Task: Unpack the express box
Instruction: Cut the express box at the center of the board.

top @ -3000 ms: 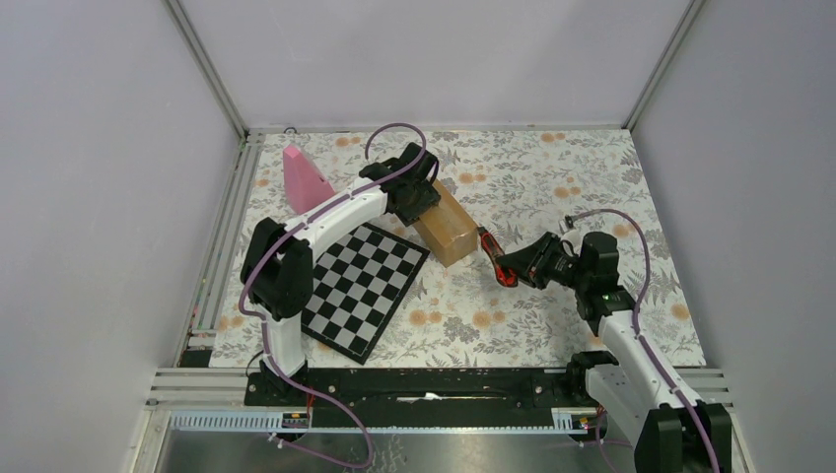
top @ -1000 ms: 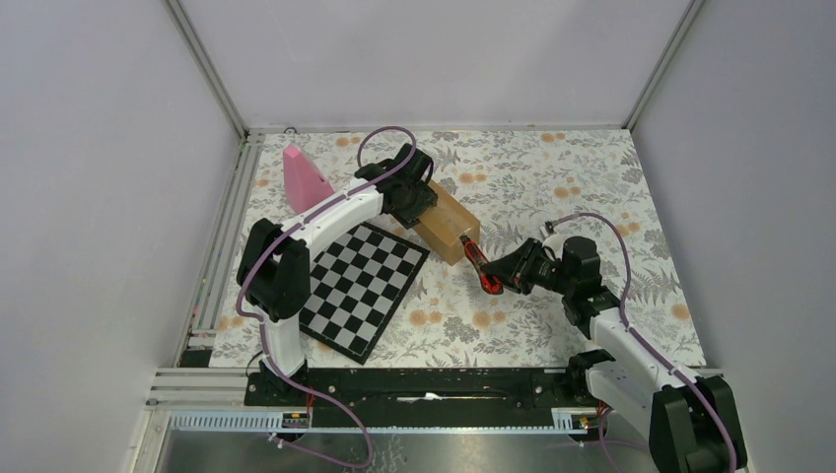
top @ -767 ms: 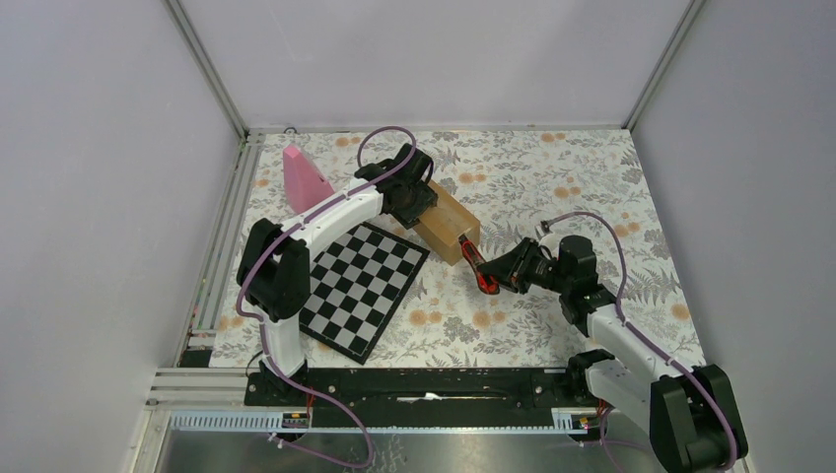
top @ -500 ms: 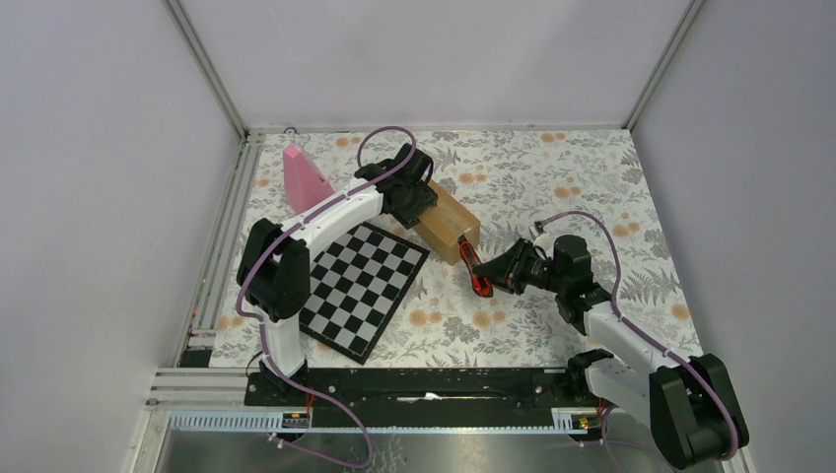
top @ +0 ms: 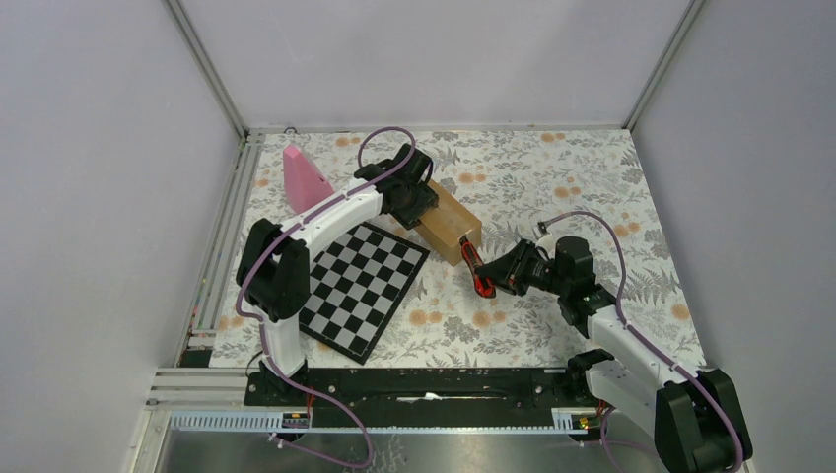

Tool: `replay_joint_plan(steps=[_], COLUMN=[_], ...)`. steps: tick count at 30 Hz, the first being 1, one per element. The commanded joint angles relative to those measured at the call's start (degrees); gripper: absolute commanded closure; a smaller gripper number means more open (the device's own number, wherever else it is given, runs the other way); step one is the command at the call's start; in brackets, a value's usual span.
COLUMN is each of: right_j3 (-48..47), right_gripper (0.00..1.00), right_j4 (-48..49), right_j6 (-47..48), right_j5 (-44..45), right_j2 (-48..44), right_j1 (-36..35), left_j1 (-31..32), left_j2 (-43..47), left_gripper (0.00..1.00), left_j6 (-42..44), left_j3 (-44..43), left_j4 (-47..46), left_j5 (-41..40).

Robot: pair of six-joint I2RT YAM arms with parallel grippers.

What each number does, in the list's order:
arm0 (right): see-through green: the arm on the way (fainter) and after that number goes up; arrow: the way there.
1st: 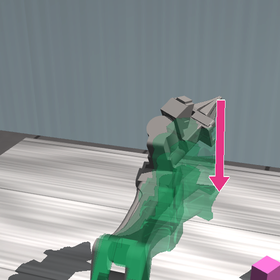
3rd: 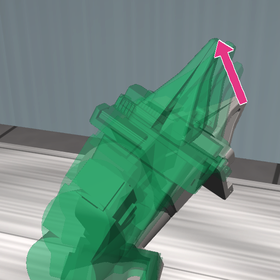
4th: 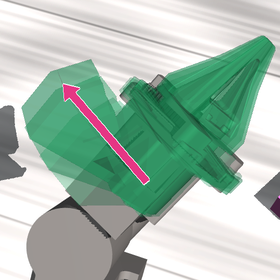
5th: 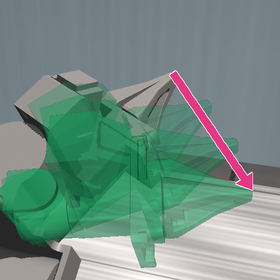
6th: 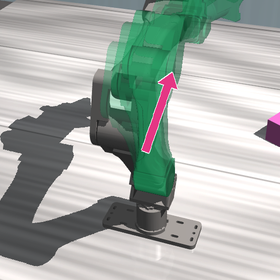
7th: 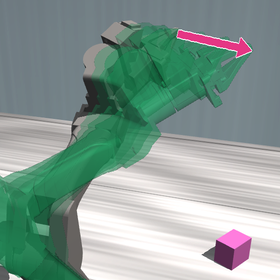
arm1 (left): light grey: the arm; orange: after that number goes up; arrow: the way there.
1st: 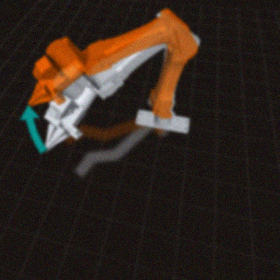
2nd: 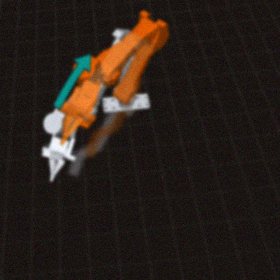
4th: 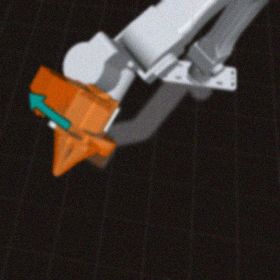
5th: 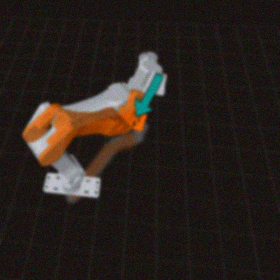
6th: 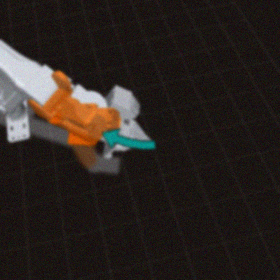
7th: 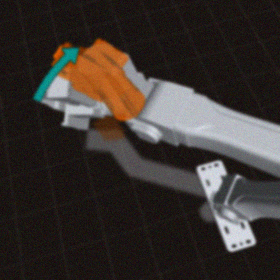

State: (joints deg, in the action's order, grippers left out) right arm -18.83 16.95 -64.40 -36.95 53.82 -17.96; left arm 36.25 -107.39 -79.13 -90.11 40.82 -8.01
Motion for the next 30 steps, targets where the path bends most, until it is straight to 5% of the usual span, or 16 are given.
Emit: replay_joint_plan(steps=[1, 18, 30], right_j3=[-3.2, -3.7, -4.9], right_gripper=[1.00, 1.00, 1.00], right_j4=[-0.2, -6.7, -9.2], right_j6=[0.9, 5.5, 5.7], right_j5=[1.3, -2.6, -4.6], right_j2=[-0.1, -3.3, -6.3], right_j1=[0.1, 0.3, 6.9], left_j1=[-0.4, -1.9, -2.1], left_j2=[3.4, 3.9, 4.8], left_gripper=[0.99, 0.99, 0.99], left_j6=[0.3, 0.4, 1.0], left_j3=[1.0, 1.4, 2.6], left_j4=[-0.6, -0.7, -0.7], left_j5=[2.6, 3.3, 4.1])
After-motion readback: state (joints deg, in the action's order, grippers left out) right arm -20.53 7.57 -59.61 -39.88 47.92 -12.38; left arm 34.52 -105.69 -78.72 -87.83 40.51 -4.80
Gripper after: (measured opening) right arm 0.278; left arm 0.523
